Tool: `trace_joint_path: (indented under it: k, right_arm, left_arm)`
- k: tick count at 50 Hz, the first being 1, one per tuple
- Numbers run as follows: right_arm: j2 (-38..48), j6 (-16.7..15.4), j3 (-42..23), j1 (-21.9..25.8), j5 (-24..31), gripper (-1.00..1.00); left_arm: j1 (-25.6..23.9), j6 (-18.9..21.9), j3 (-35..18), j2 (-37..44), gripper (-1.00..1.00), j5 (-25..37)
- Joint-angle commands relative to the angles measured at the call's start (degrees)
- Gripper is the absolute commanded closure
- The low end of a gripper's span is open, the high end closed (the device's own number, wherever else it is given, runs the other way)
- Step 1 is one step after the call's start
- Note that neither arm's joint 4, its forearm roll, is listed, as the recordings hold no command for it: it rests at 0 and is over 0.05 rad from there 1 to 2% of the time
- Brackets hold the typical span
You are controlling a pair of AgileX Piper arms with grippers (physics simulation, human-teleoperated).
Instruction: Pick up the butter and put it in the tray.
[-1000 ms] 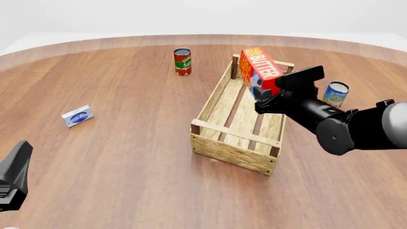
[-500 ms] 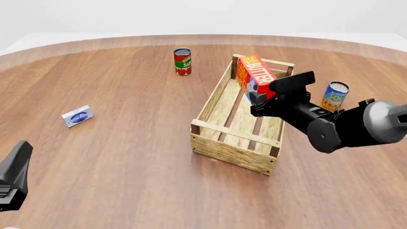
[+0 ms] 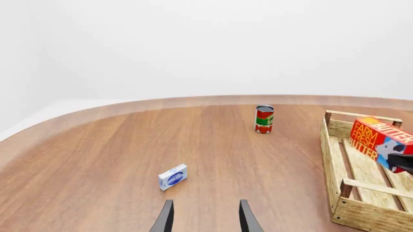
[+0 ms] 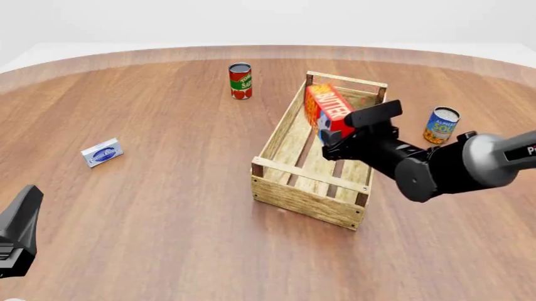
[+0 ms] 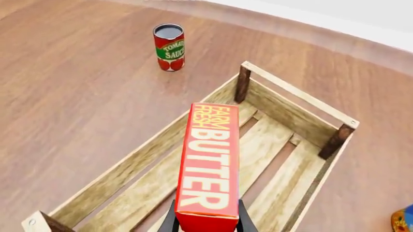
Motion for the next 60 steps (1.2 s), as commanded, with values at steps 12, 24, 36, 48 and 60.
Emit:
trace_joint_path:
  k: [12,24,36,48,60]
  right_arm:
    - [0.5,0.0,-2.0,0.5,1.6,1.00]
    - [0.7,0.1,-2.3,0.6,2.0,1.00]
    - [1.2,-0.3,-2.9,0.4,2.9,1.00]
    - [2.1,-0.2,-3.6,0.3,3.8,1.00]
    - [3.1,0.2,-4.3,0.6,4.8,1.00]
  left_arm:
    - [0.0,0.0,0.0,0.0,-1.00,0.0]
    - [0.0,0.0,0.0,0.0,-1.00,0.0]
    - [0.0,0.0,0.0,0.0,-1.00,0.0]
    - [0.0,0.0,0.0,0.0,-1.00,0.0]
    - [0.0,0.0,0.0,0.0,-1.00,0.0]
